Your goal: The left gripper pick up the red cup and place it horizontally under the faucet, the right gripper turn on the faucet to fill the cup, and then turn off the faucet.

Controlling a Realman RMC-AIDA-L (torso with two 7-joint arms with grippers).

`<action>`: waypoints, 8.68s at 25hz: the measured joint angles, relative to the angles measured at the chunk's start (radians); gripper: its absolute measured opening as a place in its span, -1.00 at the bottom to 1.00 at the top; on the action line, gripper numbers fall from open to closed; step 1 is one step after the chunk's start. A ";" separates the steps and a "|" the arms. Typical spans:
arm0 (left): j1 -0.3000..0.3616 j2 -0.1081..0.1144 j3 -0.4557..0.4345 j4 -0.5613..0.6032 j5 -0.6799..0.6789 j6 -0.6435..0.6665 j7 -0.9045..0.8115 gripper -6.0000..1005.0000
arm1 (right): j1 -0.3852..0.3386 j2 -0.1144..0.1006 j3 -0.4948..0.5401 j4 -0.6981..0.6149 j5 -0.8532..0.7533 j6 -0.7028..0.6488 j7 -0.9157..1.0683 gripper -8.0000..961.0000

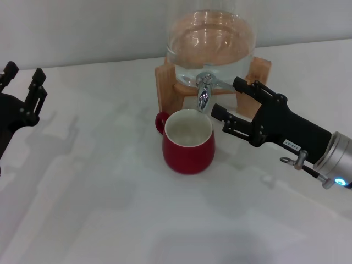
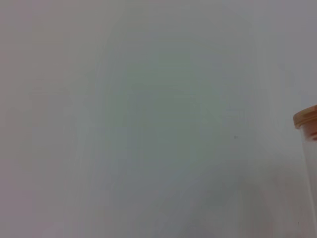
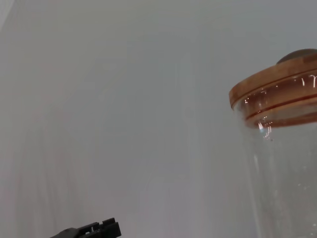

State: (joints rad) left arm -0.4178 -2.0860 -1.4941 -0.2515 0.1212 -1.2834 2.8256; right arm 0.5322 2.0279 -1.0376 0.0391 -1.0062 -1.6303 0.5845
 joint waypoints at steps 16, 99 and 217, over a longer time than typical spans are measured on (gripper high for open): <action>-0.003 0.001 0.000 0.000 0.000 0.011 0.000 0.03 | 0.000 0.000 -0.013 0.004 -0.007 -0.016 0.000 0.75; -0.012 -0.001 0.000 0.000 0.002 0.043 0.000 0.03 | 0.016 0.000 -0.111 -0.040 -0.022 0.014 0.054 0.75; -0.013 0.001 0.000 0.000 0.002 0.050 0.000 0.03 | 0.002 -0.005 -0.067 -0.121 0.040 0.090 0.046 0.75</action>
State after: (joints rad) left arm -0.4310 -2.0847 -1.4941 -0.2515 0.1227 -1.2332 2.8256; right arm 0.5338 2.0233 -1.1042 -0.0816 -0.9662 -1.5400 0.6304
